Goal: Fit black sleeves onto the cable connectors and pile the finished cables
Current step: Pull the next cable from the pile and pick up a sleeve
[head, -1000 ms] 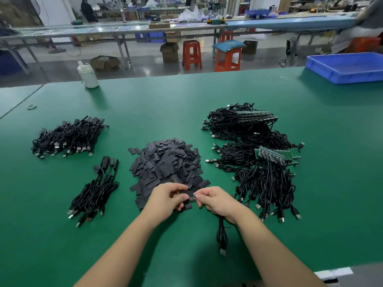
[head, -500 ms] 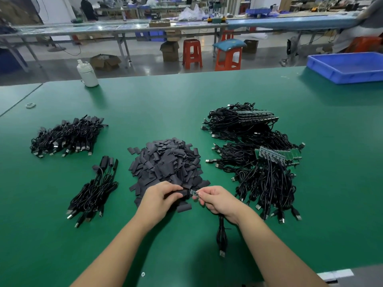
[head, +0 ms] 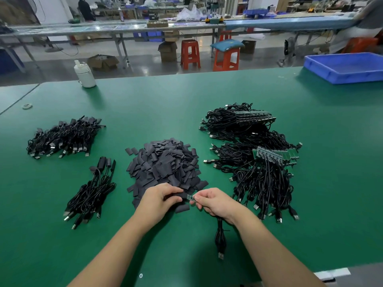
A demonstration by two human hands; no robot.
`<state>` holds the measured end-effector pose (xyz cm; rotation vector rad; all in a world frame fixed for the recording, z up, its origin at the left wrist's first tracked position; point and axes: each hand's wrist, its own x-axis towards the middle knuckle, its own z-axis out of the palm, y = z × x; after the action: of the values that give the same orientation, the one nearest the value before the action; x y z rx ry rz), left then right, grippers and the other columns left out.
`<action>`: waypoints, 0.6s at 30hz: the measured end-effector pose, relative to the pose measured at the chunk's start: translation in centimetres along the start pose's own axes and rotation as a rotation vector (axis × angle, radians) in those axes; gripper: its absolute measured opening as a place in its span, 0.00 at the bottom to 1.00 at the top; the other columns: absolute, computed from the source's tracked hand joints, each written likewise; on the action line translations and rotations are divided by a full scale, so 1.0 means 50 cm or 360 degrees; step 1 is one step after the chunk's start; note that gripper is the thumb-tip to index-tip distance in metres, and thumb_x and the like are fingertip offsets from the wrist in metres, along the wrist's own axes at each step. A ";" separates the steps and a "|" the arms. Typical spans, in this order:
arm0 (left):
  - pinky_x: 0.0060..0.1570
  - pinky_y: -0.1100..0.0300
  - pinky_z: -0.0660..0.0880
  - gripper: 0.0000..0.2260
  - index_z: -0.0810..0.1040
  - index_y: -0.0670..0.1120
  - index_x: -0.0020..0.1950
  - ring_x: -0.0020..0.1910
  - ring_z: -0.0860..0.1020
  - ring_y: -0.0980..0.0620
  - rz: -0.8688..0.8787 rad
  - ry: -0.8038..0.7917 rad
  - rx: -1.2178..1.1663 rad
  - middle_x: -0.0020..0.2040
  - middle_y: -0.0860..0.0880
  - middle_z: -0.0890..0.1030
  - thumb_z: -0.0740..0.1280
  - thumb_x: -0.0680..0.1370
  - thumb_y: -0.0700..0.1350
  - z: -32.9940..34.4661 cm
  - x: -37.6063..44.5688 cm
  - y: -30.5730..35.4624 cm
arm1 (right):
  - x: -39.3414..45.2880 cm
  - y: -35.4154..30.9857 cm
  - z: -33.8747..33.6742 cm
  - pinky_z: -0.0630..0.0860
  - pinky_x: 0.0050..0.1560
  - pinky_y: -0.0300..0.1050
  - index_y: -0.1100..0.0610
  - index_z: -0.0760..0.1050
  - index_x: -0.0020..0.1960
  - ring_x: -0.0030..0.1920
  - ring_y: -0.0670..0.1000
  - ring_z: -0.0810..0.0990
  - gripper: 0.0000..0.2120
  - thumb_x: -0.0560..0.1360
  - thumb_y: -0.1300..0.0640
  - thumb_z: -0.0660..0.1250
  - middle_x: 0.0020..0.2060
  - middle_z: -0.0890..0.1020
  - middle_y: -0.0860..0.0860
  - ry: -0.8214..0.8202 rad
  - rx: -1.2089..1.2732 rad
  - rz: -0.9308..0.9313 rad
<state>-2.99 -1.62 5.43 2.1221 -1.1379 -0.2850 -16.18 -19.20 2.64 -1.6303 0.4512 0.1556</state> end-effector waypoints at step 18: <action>0.50 0.69 0.67 0.12 0.82 0.49 0.60 0.50 0.78 0.55 0.0090 -0.0088 0.0263 0.48 0.53 0.80 0.71 0.77 0.48 0.000 0.003 0.005 | 0.005 0.002 -0.001 0.59 0.24 0.35 0.54 0.81 0.48 0.25 0.44 0.63 0.11 0.83 0.54 0.62 0.31 0.77 0.45 -0.0062 0.0000 0.0001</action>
<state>-3.07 -1.82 5.65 2.2327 -1.2904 -0.2320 -15.97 -19.31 2.48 -1.6246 0.4218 0.1874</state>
